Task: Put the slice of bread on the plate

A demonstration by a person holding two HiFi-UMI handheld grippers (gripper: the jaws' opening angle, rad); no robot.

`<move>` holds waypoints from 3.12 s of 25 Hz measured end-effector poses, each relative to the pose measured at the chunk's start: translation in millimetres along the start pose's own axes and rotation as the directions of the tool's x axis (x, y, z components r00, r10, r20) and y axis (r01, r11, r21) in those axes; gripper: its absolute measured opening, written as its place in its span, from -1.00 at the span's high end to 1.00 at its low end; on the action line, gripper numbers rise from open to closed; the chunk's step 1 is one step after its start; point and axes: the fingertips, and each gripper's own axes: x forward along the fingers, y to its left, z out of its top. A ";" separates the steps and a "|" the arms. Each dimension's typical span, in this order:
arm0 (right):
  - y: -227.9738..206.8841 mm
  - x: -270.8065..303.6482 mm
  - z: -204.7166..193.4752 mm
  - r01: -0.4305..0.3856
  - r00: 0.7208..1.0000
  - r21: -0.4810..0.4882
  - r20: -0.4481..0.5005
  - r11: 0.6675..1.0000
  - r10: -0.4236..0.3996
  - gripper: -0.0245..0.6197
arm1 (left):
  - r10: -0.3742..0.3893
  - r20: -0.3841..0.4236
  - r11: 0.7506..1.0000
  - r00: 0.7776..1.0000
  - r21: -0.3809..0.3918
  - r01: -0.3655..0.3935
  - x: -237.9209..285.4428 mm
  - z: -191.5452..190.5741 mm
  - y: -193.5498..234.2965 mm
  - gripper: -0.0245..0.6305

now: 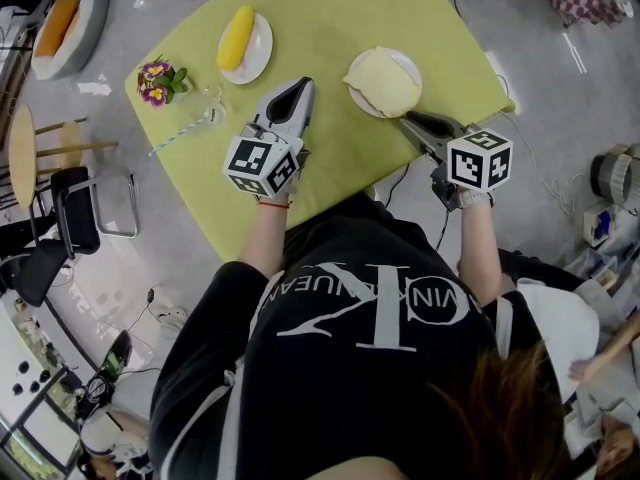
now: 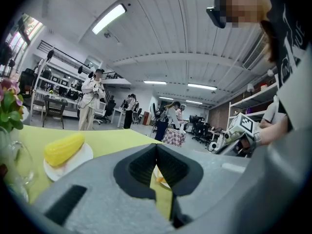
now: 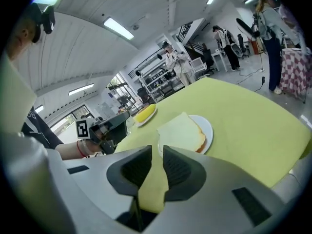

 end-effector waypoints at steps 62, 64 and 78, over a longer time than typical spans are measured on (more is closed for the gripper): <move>13.2 -105.3 99.4 0.432 0.752 -0.217 0.623 0.875 -0.217 0.93 | 0.105 0.167 0.990 0.980 0.080 -0.119 -39.8 78.8 12.3 0.91; 13.0 -103.7 98.5 0.432 0.753 -0.218 0.621 0.875 -0.217 0.93 | 0.108 0.161 0.990 0.981 0.077 -0.121 -40.2 77.2 13.2 0.91; 9.6 -104.8 93.6 0.439 0.754 -0.217 0.616 0.872 -0.226 0.93 | 0.097 0.136 0.991 0.986 0.081 -0.109 -36.0 73.6 6.7 0.91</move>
